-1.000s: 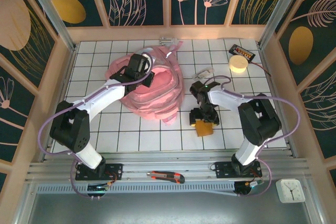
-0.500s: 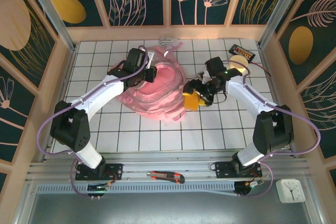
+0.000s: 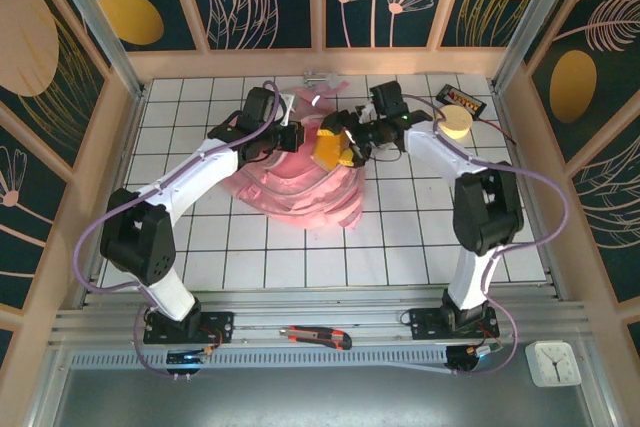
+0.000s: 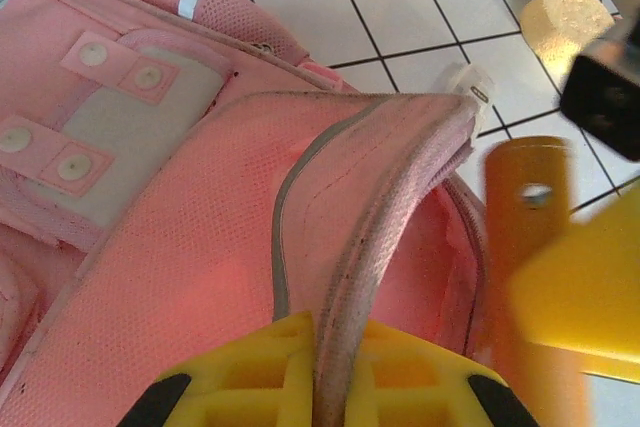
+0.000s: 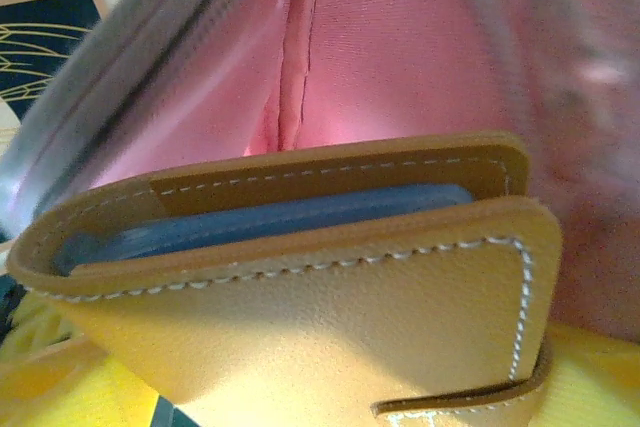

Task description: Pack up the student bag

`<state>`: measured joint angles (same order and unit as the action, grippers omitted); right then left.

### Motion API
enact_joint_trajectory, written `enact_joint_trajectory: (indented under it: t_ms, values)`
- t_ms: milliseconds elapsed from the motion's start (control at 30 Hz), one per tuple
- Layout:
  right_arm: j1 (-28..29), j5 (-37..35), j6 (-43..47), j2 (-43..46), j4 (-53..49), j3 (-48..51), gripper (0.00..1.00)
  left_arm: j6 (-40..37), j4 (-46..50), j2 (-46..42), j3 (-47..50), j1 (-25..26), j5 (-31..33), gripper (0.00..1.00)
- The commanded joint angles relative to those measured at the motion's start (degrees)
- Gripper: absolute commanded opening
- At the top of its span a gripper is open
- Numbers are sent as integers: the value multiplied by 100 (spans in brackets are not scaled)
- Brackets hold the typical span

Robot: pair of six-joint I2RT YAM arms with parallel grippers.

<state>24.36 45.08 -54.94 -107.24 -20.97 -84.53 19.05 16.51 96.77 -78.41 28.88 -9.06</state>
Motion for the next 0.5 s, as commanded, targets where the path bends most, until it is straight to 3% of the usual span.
enact_joint_trajectory:
  t_ms: [0, 300, 467]
  values:
    - [193, 211, -300, -309, 303, -416, 94, 210, -779, -121, -158, 56, -261, 0]
    - [235, 59, -160, -312, 131, -355, 99, 30, -782, -151, -16, 56, -35, 0]
    - [218, -132, 121, -48, -63, -127, 99, -23, -601, -158, -93, 51, 476, 0]
